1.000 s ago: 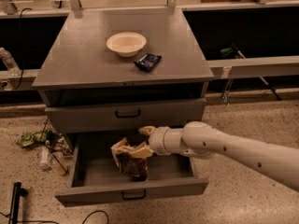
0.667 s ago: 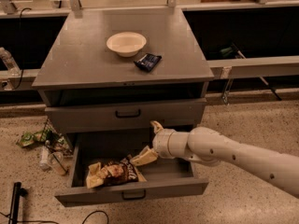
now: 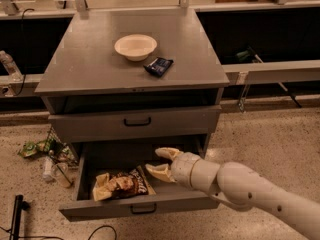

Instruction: Place brown chip bag into middle drawer

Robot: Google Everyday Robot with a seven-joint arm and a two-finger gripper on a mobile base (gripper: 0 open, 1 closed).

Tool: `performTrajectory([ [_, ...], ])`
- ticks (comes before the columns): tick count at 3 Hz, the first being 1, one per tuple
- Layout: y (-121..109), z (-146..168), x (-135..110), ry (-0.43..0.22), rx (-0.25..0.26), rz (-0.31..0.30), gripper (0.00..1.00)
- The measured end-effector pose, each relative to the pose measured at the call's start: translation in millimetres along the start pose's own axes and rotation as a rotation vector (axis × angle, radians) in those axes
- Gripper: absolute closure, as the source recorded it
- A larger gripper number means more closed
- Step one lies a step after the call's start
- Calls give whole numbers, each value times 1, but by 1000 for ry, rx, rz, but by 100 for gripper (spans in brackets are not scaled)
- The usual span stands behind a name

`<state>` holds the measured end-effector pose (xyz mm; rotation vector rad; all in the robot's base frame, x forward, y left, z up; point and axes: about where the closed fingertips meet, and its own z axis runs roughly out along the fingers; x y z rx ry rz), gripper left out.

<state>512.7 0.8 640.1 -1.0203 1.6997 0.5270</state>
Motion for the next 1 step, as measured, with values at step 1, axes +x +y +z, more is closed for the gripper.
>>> performTrajectory([
  [1,-8,-23,-11,-29,91,7,54],
])
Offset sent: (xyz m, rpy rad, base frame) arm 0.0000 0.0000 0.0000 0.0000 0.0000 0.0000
